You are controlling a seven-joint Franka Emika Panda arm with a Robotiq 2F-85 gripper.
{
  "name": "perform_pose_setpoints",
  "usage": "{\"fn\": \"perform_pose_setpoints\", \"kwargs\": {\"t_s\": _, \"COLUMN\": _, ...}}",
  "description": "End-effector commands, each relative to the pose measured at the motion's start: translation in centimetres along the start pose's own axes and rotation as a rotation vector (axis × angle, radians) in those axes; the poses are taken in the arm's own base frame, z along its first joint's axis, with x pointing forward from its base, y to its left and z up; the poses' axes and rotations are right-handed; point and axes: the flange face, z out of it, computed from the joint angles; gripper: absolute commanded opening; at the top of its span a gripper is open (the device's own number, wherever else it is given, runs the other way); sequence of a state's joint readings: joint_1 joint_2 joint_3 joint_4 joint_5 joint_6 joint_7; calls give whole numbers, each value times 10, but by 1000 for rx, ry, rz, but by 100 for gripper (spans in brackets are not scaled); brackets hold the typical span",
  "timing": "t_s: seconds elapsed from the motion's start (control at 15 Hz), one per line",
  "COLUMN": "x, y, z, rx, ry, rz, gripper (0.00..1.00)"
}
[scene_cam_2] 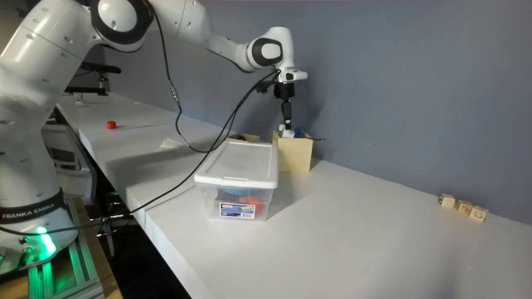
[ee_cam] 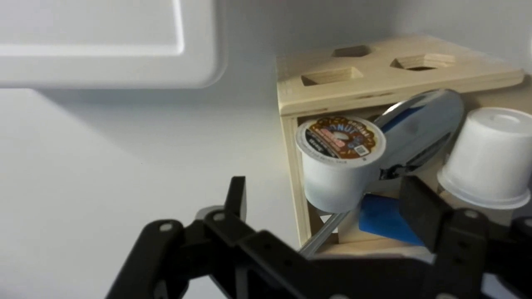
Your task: Place three cotton balls into the small crate
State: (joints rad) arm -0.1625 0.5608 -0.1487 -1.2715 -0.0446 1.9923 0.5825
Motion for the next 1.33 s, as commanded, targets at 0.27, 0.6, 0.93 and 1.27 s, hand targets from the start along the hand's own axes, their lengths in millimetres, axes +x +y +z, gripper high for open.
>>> {"fn": "perform_pose_setpoints", "kwargs": {"t_s": 0.27, "x": -15, "y": 7, "z": 20, "rx": 27, "ry": 18, "rz": 12, "gripper": 90}}
{"fn": "perform_pose_setpoints", "kwargs": {"t_s": 0.6, "x": -19, "y": 6, "z": 28, "rx": 39, "ry": 38, "rz": 7, "gripper": 50}}
{"fn": "perform_pose_setpoints", "kwargs": {"t_s": 0.93, "x": -26, "y": -1, "z": 10, "rx": 57, "ry": 65, "rz": -19, "gripper": 26}}
{"fn": "perform_pose_setpoints", "kwargs": {"t_s": 1.27, "x": -44, "y": -9, "z": -31, "rx": 62, "ry": 74, "rz": -81, "gripper": 23}}
